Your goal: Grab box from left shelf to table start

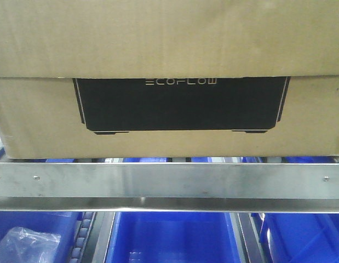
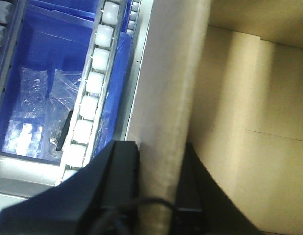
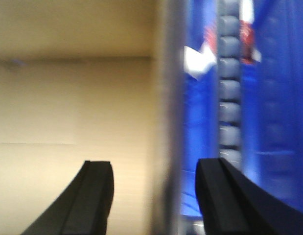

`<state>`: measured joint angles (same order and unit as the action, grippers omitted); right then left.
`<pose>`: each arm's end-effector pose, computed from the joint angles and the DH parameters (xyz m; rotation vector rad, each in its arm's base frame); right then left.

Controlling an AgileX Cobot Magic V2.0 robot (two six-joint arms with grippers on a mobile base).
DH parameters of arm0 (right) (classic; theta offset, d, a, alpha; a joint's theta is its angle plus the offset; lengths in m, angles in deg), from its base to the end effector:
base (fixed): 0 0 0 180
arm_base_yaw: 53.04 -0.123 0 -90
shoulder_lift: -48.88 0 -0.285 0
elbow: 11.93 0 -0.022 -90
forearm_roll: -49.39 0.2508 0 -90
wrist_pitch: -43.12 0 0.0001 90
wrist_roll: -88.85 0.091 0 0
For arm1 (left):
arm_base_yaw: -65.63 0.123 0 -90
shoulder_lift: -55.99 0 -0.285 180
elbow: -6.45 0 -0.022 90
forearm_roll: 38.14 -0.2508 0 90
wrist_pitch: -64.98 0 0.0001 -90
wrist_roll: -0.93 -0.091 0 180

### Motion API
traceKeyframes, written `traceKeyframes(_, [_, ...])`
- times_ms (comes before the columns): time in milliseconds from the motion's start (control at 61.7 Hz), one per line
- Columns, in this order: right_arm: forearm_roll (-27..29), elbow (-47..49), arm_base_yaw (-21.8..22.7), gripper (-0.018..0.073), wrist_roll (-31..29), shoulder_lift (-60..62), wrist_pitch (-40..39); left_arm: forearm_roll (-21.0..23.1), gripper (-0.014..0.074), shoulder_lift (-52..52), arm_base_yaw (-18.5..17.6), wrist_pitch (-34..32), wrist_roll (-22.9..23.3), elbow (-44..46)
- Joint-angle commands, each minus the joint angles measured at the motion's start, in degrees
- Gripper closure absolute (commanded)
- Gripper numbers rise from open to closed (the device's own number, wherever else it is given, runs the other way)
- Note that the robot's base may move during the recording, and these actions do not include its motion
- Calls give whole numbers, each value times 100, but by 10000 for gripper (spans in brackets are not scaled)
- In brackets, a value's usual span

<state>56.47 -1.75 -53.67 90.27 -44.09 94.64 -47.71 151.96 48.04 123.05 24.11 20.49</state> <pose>0.3257 0.0124 0.3978 0.0585 2.3414 0.1690 0.3214 -0.0884 0.3947 -0.0737 2.4273 -0.1095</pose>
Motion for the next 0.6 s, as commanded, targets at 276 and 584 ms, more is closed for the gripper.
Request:
traceKeyframes(276, [-61,314,0,82,-50,211,-32,-20,682,-212,6,-216,362,173])
traceKeyframes(584, [-1,314,-49,124,-50,112,151,-30,682,-212,6,-216,362,173])
